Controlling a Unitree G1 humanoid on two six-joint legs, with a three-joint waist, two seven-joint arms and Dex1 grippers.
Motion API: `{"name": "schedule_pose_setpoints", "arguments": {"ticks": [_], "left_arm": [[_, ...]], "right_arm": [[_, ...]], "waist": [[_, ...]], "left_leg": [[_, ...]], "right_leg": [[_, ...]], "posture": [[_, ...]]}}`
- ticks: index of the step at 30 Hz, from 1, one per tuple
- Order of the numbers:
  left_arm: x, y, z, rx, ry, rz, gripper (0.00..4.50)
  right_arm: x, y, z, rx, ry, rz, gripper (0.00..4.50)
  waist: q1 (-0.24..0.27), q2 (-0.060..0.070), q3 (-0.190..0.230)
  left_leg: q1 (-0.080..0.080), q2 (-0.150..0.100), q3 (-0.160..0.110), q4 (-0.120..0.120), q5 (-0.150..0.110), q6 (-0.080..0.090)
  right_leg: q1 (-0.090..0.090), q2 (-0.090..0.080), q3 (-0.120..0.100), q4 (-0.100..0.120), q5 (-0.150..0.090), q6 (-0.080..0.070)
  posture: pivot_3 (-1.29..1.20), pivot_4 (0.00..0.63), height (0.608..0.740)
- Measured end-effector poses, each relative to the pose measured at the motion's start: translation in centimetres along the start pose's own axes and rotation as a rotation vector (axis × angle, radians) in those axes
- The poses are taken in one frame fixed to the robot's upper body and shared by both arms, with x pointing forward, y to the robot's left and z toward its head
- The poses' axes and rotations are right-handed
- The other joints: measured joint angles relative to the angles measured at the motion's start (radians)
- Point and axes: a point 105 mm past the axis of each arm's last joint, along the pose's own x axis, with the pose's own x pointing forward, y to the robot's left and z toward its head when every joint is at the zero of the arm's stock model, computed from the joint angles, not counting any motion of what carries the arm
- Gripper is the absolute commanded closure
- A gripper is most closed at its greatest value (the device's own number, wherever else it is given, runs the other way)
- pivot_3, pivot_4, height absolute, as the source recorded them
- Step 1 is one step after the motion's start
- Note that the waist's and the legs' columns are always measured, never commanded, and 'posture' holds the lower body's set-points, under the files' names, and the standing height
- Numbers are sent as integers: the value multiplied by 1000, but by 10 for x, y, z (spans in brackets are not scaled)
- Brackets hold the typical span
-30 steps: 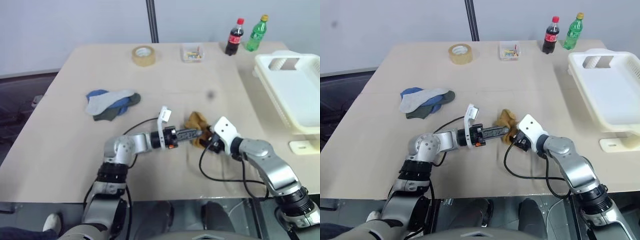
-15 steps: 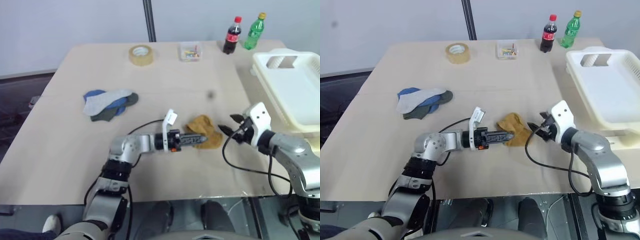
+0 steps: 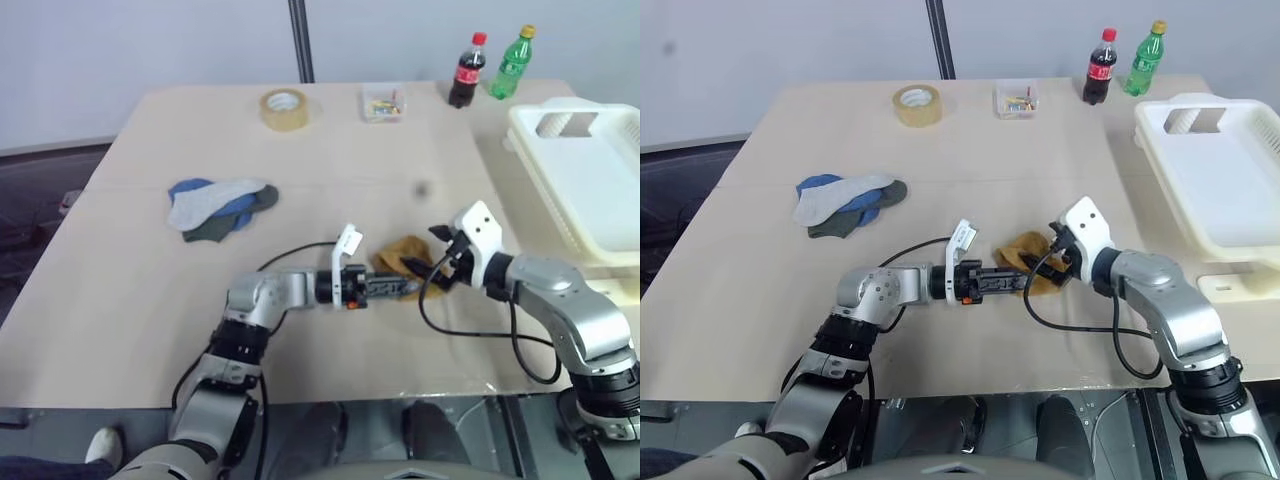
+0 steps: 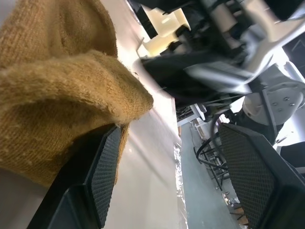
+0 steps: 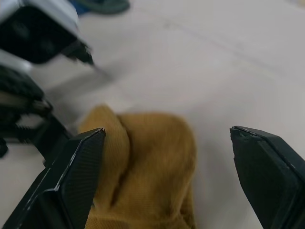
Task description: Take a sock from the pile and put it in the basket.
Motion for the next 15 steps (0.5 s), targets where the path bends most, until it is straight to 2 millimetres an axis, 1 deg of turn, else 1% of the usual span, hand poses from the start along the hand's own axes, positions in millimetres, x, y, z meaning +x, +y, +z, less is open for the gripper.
{"name": "schedule_pose_setpoints", "arguments": {"ticks": [1, 2, 4, 6, 8, 11, 12, 15], "left_arm": [[0, 0, 0, -2, 0, 0, 1021], [-1, 1, -3, -6, -1, 2, 1021], [-1, 1, -3, -6, -1, 2, 1021], [-2, 0, -4, -3, 2, 4, 1021], [-3, 0, -5, 4, 8, 9, 1021], [-8, 0, -11, 19, 33, 32, 1021], [-11, -2, -11, 43, 41, 38, 1021], [-19, -6, -6, 86, 41, 54, 1021]], "right_arm": [[0, 0, 0, -2, 0, 0, 117], [4, 3, -5, 20, 6, 14, 117], [4, 4, -6, 26, 9, 16, 117], [5, 7, -11, 59, 25, 26, 117], [5, 10, -23, 115, 63, 19, 117], [3, 10, -34, 161, 102, 6, 117], [2, 11, -40, 180, 128, -3, 117], [1, 11, -44, 193, 145, -18, 117]], "waist": [[0, 0, 0], [-1, 0, 0], [0, 0, 0], [0, 0, 0], [0, 0, 0], [-2, 0, 0], [-1, 0, 0], [-1, 0, 0]], "left_leg": [[0, 0, 0, 0, 0, 0], [0, 0, 0, 0, 0, 0], [0, 0, 0, 0, 0, 0], [0, 0, 0, 0, 0, 0], [0, 0, 0, 0, 0, 0], [0, 0, 0, 0, 0, 0], [0, 0, 0, 0, 0, 0], [0, 0, 0, 0, 0, 0]], "right_leg": [[0, 0, 0, 0, 0, 0], [0, 0, 0, 0, 0, 0], [0, 0, 0, 0, 0, 0], [0, 0, 0, 0, 0, 0], [0, 0, 0, 0, 0, 0], [0, 0, 0, 0, 0, 0], [0, 0, 0, 1, 0, 0], [0, 0, 0, 1, 0, 0]], "posture": [[0, 150, 740], [0, 150, 740], [0, 150, 740], [0, 150, 740], [0, 150, 740], [0, 150, 740], [0, 150, 740], [0, 150, 740]]}}
